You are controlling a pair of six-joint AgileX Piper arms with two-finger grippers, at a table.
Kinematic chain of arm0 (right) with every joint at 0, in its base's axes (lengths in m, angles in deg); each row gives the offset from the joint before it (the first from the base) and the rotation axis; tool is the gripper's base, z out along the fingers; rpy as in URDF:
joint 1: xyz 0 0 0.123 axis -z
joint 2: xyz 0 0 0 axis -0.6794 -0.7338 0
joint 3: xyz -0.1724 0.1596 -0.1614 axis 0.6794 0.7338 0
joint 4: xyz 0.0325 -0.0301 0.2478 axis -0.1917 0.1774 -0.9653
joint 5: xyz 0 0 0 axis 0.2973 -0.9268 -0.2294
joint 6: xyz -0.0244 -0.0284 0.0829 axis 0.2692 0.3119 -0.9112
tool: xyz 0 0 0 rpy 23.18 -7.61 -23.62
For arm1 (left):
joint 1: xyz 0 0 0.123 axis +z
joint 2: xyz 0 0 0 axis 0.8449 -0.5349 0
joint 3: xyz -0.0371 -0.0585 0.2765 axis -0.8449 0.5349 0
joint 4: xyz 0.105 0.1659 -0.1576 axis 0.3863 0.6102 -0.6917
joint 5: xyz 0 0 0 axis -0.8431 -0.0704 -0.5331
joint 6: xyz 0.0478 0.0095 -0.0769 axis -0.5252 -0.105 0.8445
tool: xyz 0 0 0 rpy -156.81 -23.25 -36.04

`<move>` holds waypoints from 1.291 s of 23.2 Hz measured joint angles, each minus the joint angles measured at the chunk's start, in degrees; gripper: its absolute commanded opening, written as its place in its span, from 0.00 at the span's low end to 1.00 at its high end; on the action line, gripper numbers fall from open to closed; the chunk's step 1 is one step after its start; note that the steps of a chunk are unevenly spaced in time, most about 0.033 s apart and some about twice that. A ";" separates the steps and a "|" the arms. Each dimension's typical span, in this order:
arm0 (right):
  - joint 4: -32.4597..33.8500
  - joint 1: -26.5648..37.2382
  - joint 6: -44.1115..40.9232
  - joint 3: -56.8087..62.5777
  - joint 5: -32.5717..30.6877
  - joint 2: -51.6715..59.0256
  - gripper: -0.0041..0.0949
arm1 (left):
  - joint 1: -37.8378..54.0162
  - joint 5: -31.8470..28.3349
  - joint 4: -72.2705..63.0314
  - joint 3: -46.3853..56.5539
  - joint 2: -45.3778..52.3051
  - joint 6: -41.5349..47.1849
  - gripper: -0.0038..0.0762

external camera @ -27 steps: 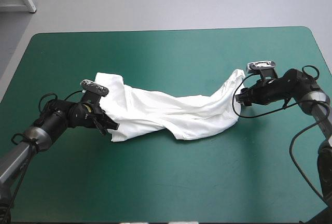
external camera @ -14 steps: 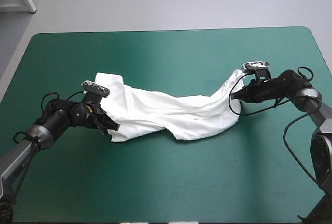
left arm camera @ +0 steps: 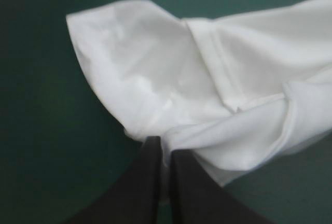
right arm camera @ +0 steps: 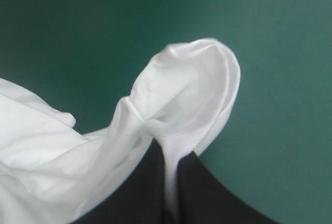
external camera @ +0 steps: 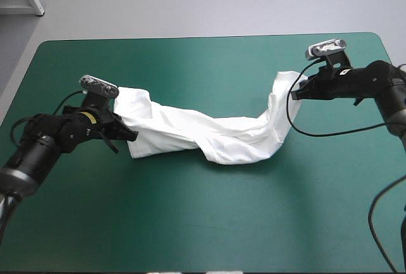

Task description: Fold the cloth

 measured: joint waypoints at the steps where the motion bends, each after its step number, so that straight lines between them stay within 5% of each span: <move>1: 0.18 0.00 -0.24 -0.79 -0.42 2.32 0.05 | 0.00 0.63 0.45 -1.44 1.18 0.00 0.07; 11: 5.66 0.00 -1.40 -15.41 0.54 23.18 0.04 | 0.00 8.44 12.96 -28.15 11.96 2.18 0.07; 15: 11.58 0.00 -4.01 -23.27 2.74 28.76 0.04 | 0.00 11.07 16.55 -46.09 13.83 0.77 0.07; 21: 12.11 0.00 -4.64 -40.76 2.75 31.09 0.04 | 0.00 11.71 16.44 -69.89 15.01 -6.54 0.07; 26: 10.23 0.00 -5.14 -51.26 0.55 32.44 0.04 | 0.00 10.81 15.14 -74.61 14.81 -8.92 0.07; 30: 11.93 0.00 -7.58 -45.21 -5.44 31.64 0.04 | 0.00 13.79 15.09 -74.34 9.21 -8.71 0.07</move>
